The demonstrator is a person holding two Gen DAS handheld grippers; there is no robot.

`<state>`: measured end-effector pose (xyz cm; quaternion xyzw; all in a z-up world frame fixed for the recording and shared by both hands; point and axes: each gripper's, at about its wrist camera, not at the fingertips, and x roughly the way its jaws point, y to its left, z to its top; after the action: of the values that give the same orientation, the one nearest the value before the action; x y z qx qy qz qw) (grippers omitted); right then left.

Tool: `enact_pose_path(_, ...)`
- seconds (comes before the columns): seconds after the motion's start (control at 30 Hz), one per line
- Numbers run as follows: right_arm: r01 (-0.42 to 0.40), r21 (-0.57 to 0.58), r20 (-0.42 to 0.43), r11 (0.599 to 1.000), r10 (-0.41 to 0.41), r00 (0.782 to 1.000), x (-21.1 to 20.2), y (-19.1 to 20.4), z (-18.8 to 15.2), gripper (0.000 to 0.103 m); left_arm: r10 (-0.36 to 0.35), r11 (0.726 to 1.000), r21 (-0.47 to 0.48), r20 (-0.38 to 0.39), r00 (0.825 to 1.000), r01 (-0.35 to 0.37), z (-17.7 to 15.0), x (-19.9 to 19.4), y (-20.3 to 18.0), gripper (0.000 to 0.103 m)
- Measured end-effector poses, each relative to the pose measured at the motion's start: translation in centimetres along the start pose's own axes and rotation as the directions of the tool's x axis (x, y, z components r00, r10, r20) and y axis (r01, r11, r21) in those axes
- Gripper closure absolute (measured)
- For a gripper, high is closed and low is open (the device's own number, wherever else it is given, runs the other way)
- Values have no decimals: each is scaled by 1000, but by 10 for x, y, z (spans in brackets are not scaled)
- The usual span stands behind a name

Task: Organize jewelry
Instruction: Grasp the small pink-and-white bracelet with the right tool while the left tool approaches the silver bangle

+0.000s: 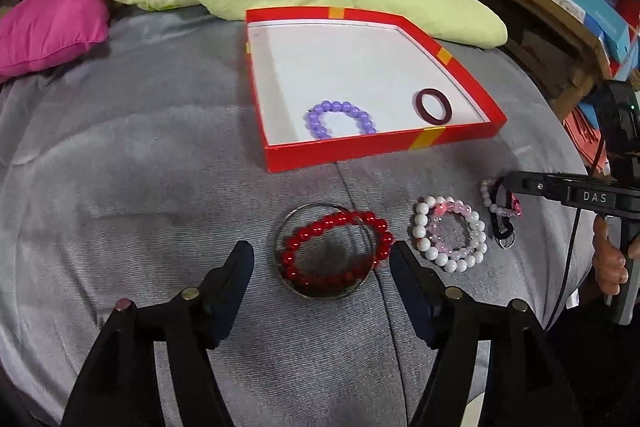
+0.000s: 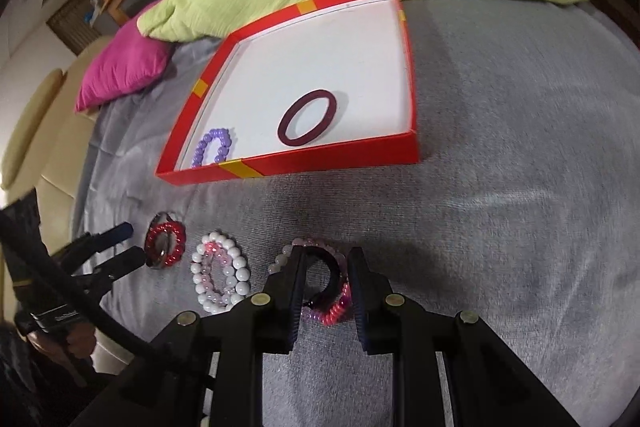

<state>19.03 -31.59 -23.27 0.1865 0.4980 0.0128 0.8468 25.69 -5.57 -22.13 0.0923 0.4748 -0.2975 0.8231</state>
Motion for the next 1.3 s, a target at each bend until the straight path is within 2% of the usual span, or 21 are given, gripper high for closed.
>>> enact_pose_path(0.1,28,-37,7,999,-28,1000,2,5,0,80,-12,1000,17,-16,1000,12,0,6,-6,32)
enact_pose_path(0.23,51,-76,3,996,-51,999,9,11,-1,80,18,998,56,-33,999,-16,0,14,-14,32)
enact_pose_path(0.33,63,-99,26,993,-60,998,6,13,-1,89,28,997,66,-16,999,-27,0,14,-15,32)
enact_pose_path(0.4,57,-90,38,994,-54,998,3,12,1,90,27,998,62,6,1000,-28,1,11,-14,33)
enact_pose_path(0.53,29,-51,62,998,-26,998,-4,6,5,91,19,998,61,16,1000,-20,5,12,-11,64)
enact_pose_path(0.73,-24,-7,90,1000,24,996,-16,-2,11,91,32,998,45,19,999,-33,12,16,-4,67)
enact_pose_path(0.8,-6,-16,82,1000,7,997,-16,-2,11,91,21,999,32,7,1000,-22,12,14,-1,63)
enact_pose_path(0.87,-14,-14,55,1000,15,998,-14,-3,10,89,7,1000,21,5,1000,-7,10,13,0,49)
enact_pose_path(0.9,-18,-16,42,1000,19,999,-12,-2,10,79,5,1000,22,15,1000,-6,9,10,1,40)
enact_pose_path(0.93,-15,-23,38,1000,16,999,-12,-1,10,72,9,1000,28,23,1000,-9,8,9,0,36)
enact_pose_path(0.97,-10,-29,44,1000,11,999,-13,-1,9,61,11,999,37,27,1000,-12,7,9,-1,35)
enact_pose_path(1.0,-4,-36,51,999,6,999,-13,0,8,58,8,999,48,24,1000,-10,6,9,-3,35)
enact_pose_path(1.17,4,-67,8,998,-4,1000,-6,-1,3,58,42,994,98,-25,999,-39,0,21,-15,34)
enact_pose_path(1.3,6,-121,-42,993,-11,999,1,5,-3,57,59,991,124,-21,998,-56,0,24,-20,29)
